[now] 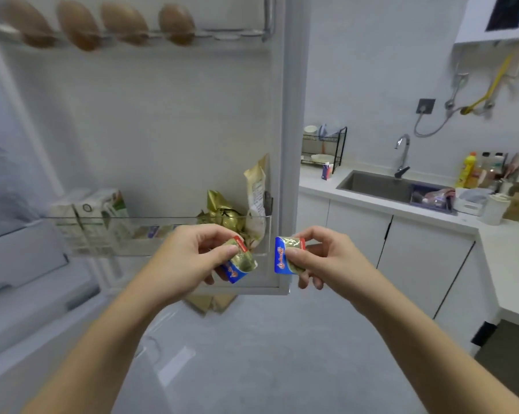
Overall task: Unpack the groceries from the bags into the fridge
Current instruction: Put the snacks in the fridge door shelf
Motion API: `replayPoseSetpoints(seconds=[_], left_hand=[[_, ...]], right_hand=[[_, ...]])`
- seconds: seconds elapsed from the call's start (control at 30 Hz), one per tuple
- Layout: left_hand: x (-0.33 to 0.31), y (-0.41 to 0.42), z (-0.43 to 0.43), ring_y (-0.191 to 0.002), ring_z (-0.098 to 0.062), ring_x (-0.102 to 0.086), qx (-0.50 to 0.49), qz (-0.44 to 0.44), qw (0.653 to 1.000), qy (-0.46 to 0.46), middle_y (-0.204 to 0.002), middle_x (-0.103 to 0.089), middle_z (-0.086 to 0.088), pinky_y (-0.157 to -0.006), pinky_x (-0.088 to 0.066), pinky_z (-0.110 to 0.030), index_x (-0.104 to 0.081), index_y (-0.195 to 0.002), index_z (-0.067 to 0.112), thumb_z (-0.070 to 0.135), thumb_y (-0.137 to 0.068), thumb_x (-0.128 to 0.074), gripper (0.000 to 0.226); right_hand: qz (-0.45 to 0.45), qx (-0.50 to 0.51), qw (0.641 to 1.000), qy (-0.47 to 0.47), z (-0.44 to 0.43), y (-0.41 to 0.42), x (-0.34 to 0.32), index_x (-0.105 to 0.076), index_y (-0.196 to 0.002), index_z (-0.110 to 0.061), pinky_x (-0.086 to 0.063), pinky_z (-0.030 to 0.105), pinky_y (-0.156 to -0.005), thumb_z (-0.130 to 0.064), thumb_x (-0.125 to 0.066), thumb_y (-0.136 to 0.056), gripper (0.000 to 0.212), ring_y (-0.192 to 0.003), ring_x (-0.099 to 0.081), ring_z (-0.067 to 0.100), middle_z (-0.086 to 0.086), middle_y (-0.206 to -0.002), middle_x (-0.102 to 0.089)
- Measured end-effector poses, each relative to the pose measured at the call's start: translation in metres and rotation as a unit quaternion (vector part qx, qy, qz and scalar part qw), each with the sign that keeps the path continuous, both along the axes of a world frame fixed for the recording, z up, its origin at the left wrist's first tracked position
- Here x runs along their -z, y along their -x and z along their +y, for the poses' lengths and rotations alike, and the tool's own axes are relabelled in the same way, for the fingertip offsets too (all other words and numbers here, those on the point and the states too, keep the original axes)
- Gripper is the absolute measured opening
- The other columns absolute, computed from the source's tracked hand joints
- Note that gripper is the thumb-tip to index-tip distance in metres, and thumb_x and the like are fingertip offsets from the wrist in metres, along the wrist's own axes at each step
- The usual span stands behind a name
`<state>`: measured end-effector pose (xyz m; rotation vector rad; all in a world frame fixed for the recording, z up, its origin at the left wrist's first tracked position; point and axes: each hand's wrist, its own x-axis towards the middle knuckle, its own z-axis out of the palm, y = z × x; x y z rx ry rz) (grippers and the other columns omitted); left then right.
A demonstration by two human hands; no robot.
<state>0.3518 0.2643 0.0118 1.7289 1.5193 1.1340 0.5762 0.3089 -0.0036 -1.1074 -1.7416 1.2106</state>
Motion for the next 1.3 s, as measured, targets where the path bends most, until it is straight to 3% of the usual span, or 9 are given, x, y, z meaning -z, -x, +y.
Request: replayPoseSetpoints(seconds=[0.3, 0.4, 0.57, 0.67, 0.87, 1.0, 1.1, 1.23, 1.3], left_hand=[[-0.089, 0.119, 0.049, -0.046, -0.001, -0.059, -0.050, 0.155, 0.987, -0.011, -0.079, -0.071, -0.005, -0.041, -0.043, -0.014, -0.068, -0.098, 0.014, 0.008, -0.094, -0.060, 0.011], [-0.100, 0.153, 0.077, -0.061, -0.012, -0.069, -0.021, 0.239, 0.971, 0.015, -0.085, -0.071, -0.001, -0.057, -0.057, -0.031, -0.069, -0.093, 0.021, 0.011, -0.093, -0.062, 0.013], [-0.100, 0.179, 0.120, -0.073, -0.010, -0.066, 0.034, 0.438, 0.896, 0.056, -0.089, -0.072, 0.006, -0.064, -0.054, -0.026, -0.074, -0.099, 0.024, 0.023, -0.089, -0.065, 0.014], [-0.095, 0.179, 0.137, -0.086, -0.011, -0.063, 0.072, 0.512, 0.850, 0.101, -0.094, -0.070, 0.008, -0.073, -0.049, -0.027, -0.074, -0.105, 0.021, 0.027, -0.090, -0.065, 0.019], [-0.072, 0.171, 0.170, -0.092, -0.023, -0.067, 0.140, 0.544, 0.805, 0.192, -0.110, -0.069, -0.005, -0.071, -0.054, -0.027, -0.066, -0.119, 0.013, 0.021, -0.091, -0.066, 0.029], [-0.059, 0.169, 0.177, -0.080, -0.021, -0.066, 0.163, 0.551, 0.781, 0.246, -0.113, -0.068, -0.014, -0.073, -0.057, -0.032, -0.063, -0.121, 0.009, 0.018, -0.093, -0.063, 0.030], [-0.052, 0.167, 0.181, -0.074, -0.020, -0.062, 0.183, 0.576, 0.759, 0.243, -0.100, -0.067, -0.009, -0.077, -0.056, -0.035, -0.066, -0.115, 0.011, 0.021, -0.091, -0.067, 0.026], [-0.044, 0.165, 0.180, -0.088, -0.025, -0.064, 0.185, 0.600, 0.747, 0.220, -0.109, -0.068, -0.012, -0.081, -0.055, -0.037, -0.067, -0.112, 0.011, 0.022, -0.090, -0.068, 0.025], [-0.043, 0.164, 0.177, -0.085, -0.026, -0.063, 0.181, 0.605, 0.747, 0.206, -0.104, -0.067, -0.012, -0.081, -0.052, -0.036, -0.065, -0.116, 0.006, 0.016, -0.091, -0.064, 0.026]], right_hand=[[0.029, -0.075, 0.992, -0.093, 0.037, 0.117, -0.060, -0.059, -0.107, -0.009, -0.051, 0.025, -0.048, -0.017, -0.062, -0.094, 0.016, -0.058, -0.066, 0.014, 0.005, -0.083, -0.071], [0.023, -0.056, 0.994, -0.088, 0.056, 0.157, -0.071, -0.058, -0.105, -0.010, -0.060, 0.034, -0.059, -0.014, -0.060, -0.096, 0.010, -0.068, -0.073, 0.021, 0.011, -0.094, -0.070], [-0.177, -0.019, 0.978, -0.110, 0.091, 0.203, -0.081, -0.061, -0.100, -0.012, -0.054, 0.020, -0.053, -0.015, -0.059, -0.094, 0.006, -0.063, -0.071, 0.012, 0.007, -0.080, -0.073], [-0.328, -0.029, 0.942, -0.071, 0.107, 0.224, -0.081, -0.066, -0.100, -0.009, -0.061, 0.029, -0.067, -0.016, -0.061, -0.093, 0.011, -0.064, -0.071, 0.015, 0.010, -0.079, -0.075], [-0.422, -0.047, 0.905, 0.014, 0.121, 0.260, -0.074, -0.068, -0.107, 0.002, -0.052, 0.017, -0.047, -0.019, -0.064, -0.094, 0.025, -0.048, -0.061, 0.008, 0.005, -0.067, -0.068], [-0.417, -0.052, 0.904, 0.073, 0.129, 0.267, -0.058, -0.058, -0.119, 0.009, -0.059, 0.030, -0.078, -0.011, -0.060, -0.096, 0.030, -0.063, -0.063, 0.015, 0.009, -0.072, -0.066], [-0.432, -0.053, 0.897, 0.083, 0.132, 0.271, -0.053, -0.054, -0.123, 0.009, -0.056, 0.035, -0.080, -0.007, -0.056, -0.097, 0.030, -0.062, -0.061, 0.015, 0.010, -0.073, -0.062], [-0.464, -0.055, 0.878, 0.098, 0.130, 0.281, -0.049, -0.059, -0.104, 0.004, -0.057, 0.039, -0.088, -0.012, -0.051, -0.099, 0.019, -0.059, -0.062, 0.017, 0.017, -0.095, -0.073], [-0.500, -0.057, 0.861, 0.071, 0.123, 0.284, -0.052, -0.062, -0.087, -0.001, -0.059, 0.031, -0.073, -0.019, -0.056, -0.097, 0.022, -0.045, -0.061, 0.012, 0.013, -0.082, -0.075]])
